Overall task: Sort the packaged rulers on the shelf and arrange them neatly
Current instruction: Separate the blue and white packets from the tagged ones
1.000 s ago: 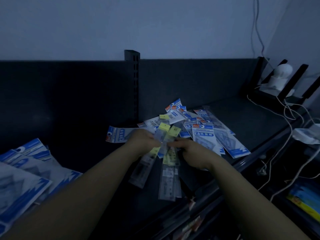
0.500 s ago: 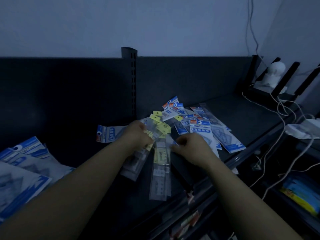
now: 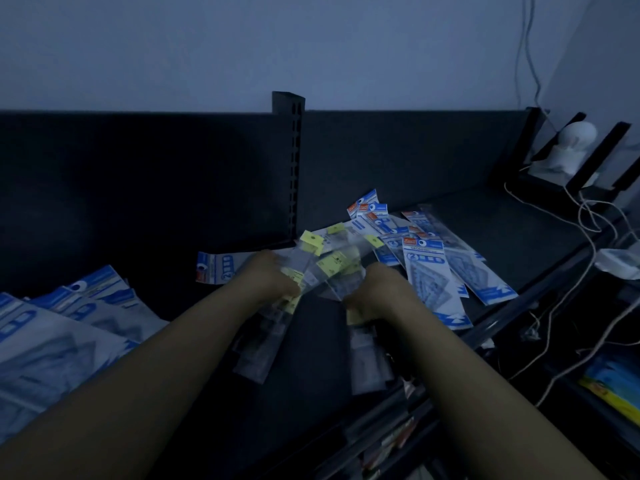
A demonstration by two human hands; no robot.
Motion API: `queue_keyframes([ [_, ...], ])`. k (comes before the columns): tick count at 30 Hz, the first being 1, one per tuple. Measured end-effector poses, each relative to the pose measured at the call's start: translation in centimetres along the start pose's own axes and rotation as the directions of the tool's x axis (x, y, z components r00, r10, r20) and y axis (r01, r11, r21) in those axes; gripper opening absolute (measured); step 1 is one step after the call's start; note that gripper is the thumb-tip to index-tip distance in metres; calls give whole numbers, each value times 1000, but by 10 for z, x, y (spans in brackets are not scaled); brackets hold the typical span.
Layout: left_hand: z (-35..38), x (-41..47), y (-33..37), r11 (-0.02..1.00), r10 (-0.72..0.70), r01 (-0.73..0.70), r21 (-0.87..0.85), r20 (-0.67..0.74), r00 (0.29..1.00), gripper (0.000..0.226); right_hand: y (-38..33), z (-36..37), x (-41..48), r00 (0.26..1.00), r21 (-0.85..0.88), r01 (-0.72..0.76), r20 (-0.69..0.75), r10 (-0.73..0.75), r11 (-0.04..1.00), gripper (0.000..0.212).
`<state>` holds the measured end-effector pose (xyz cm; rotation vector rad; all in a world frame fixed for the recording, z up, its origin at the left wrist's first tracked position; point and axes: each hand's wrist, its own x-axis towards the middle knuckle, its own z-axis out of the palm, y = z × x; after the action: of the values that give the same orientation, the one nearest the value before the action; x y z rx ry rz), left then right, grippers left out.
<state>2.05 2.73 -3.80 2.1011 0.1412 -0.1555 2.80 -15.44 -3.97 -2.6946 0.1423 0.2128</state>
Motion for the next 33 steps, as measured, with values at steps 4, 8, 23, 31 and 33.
queue_keyframes([
  [4, 0, -1, 0, 1000, -9, 10, -26, 53, 999, 21, 7, -4, 8, 997, 144, -69, 24, 67, 987, 25],
  [8, 5, -1, 5, 983, 8, 7, -182, 82, 997, 15, 25, -10, 13, 980, 399, -135, -78, 180, 907, 22],
  [23, 23, -13, 27, 889, 20, 44, -457, 135, 991, 19, 12, -26, 0, 973, 622, 158, -232, -12, 767, 20],
  [31, 21, -15, 16, 960, -9, 56, -275, 169, 986, 30, -2, -9, 9, 992, 838, 85, -20, -125, 538, 10],
  [33, 24, -15, 16, 969, -2, 45, -241, 179, 984, 31, -2, -3, 14, 992, 849, 56, 12, -125, 525, 11],
])
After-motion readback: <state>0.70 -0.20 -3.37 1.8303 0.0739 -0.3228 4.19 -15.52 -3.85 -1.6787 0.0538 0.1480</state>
